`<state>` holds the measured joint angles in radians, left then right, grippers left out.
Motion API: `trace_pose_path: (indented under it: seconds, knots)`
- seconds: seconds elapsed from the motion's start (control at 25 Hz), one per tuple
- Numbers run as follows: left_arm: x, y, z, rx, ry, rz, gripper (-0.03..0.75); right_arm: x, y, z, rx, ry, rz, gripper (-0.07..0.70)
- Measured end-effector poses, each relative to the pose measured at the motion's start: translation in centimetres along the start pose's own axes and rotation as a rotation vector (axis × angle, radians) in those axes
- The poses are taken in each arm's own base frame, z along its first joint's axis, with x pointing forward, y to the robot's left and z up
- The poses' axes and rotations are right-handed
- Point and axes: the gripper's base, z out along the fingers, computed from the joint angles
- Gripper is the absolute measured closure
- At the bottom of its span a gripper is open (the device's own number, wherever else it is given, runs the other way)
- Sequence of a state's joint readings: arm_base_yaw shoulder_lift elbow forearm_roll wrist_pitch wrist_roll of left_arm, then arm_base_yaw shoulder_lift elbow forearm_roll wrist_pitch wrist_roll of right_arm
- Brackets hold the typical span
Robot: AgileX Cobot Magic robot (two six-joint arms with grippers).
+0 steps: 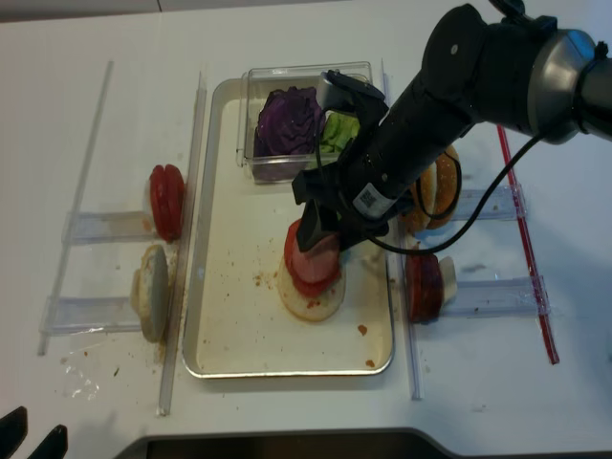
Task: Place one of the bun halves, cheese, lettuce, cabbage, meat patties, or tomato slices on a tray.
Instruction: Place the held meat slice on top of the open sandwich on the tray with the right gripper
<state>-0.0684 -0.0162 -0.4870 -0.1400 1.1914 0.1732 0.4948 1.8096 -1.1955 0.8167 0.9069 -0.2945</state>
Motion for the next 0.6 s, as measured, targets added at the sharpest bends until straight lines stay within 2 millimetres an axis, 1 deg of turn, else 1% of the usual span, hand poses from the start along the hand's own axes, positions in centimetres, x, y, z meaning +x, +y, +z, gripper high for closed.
trace_pose_path:
  seconds: [0.16, 0.4, 0.6]
  knots:
    - [0.0, 0.0, 0.0, 0.0, 0.0, 0.0, 0.431, 0.05, -0.18, 0.0, 0.02, 0.006, 0.013, 0.188]
    - [0.0, 0.0, 0.0, 0.0, 0.0, 0.0, 0.431, 0.34, 0.24, 0.45, 0.043, 0.016, -0.012, 0.186]
    - [0.0, 0.0, 0.0, 0.0, 0.0, 0.0, 0.431, 0.4, -0.04, 0.47, 0.081, 0.021, -0.016, 0.186]
